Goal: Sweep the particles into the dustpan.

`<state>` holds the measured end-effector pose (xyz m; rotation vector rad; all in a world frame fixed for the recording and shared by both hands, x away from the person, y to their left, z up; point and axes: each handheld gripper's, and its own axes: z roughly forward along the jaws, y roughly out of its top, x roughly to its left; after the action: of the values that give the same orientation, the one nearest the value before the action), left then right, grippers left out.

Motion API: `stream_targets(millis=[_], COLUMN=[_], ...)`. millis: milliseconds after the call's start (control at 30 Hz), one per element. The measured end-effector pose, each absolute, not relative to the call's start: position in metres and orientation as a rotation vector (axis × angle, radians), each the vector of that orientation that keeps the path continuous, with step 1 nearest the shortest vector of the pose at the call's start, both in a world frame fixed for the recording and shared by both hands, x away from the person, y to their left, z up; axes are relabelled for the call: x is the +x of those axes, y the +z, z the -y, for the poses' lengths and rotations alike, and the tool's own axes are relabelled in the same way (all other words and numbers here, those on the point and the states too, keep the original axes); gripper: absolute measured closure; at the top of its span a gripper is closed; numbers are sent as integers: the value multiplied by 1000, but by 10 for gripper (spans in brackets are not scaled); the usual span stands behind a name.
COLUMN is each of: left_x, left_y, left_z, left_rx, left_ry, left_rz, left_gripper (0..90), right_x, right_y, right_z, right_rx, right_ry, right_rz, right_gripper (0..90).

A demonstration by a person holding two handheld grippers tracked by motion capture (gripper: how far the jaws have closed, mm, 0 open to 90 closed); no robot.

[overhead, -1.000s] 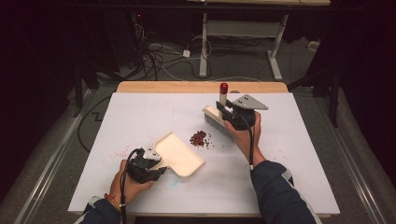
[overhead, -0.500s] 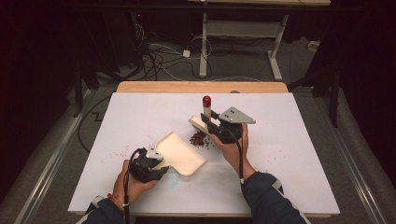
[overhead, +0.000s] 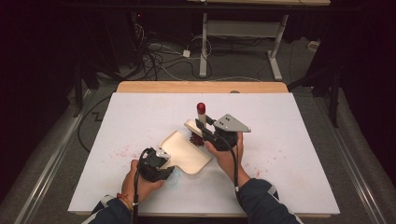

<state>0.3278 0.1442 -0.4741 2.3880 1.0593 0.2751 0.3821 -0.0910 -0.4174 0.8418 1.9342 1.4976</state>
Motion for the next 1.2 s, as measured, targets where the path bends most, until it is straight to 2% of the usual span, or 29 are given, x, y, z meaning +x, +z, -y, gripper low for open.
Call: stream_targets(millis=[867,1200], left_x=[339,338], left_y=[-475,-475], left_z=[-131,-136], left_rx=[2368,2377], left_ry=[268,250], left_rz=[-1088,-1062], left_gripper=[637,638], right_x=[349,349], right_y=[-409,-403], right_z=[75,82], right_rx=[788,773], right_ry=[1515,1549], right_rz=[-2006,-1995], right_gripper=[693,700])
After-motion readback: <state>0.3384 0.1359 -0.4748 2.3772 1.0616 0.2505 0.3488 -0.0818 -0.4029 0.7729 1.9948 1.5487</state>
